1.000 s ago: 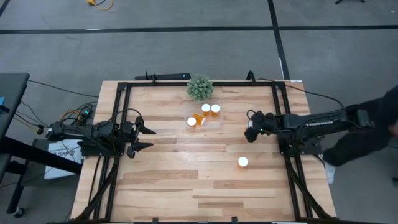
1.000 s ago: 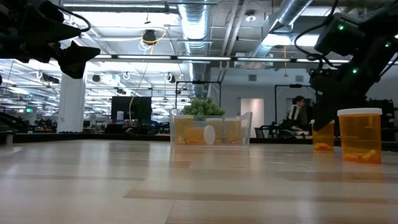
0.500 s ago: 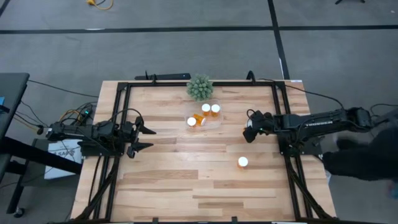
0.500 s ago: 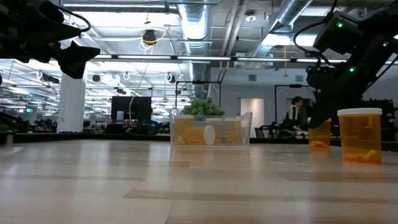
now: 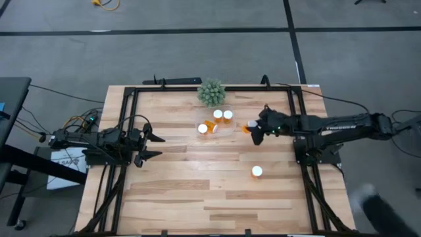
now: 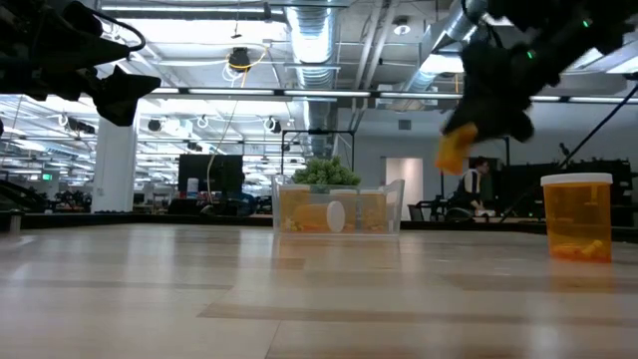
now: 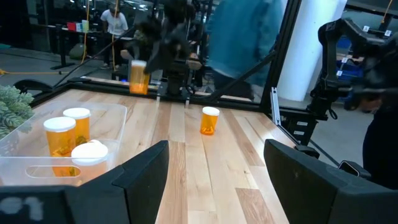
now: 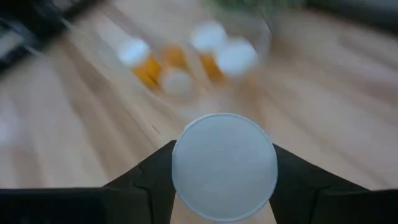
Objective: Pick and place pill bottles into a basket
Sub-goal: Put the orange pill bottle into the transparent bin
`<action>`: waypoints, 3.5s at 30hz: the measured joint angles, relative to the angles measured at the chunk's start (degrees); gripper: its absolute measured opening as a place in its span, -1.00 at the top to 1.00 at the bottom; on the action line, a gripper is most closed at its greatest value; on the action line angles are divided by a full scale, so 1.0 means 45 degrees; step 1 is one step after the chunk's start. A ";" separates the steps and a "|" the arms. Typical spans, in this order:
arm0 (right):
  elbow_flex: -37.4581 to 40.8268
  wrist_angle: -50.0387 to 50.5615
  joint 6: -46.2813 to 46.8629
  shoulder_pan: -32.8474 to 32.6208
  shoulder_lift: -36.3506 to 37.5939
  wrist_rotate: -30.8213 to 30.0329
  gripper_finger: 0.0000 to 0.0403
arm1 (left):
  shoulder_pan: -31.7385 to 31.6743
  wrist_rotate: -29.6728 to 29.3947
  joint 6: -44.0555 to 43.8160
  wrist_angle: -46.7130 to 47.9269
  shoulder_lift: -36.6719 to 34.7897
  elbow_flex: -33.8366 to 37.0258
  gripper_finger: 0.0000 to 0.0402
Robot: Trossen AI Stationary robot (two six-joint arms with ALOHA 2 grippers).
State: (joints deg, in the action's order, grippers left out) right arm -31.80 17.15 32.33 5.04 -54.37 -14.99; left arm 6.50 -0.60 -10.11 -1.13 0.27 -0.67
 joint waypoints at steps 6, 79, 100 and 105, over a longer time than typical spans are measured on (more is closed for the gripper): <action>-0.1333 -0.1150 -0.1501 0.0265 -0.0657 0.0156 0.06 | 0.0000 0.0000 0.0000 -0.0004 0.0000 0.0000 -0.26; -0.6493 0.1574 -0.6327 0.0905 -0.6503 0.4722 -0.32 | 0.0000 -0.0002 0.0000 0.0000 0.0000 0.0000 -0.26; -0.6369 0.8314 -0.6751 -0.4687 -0.3162 0.2902 -0.32 | 0.0000 0.0000 0.0000 0.0000 0.0000 0.0000 -0.26; -0.5155 0.7940 -0.5699 -0.5678 -0.2874 0.2781 -0.32 | 0.0000 0.0000 0.0000 -0.0005 0.0000 -0.0004 -0.26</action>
State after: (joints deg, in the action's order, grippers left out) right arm -54.99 52.88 6.69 -20.51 -67.30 -2.48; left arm 6.50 -0.60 -10.11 -1.15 0.27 -0.69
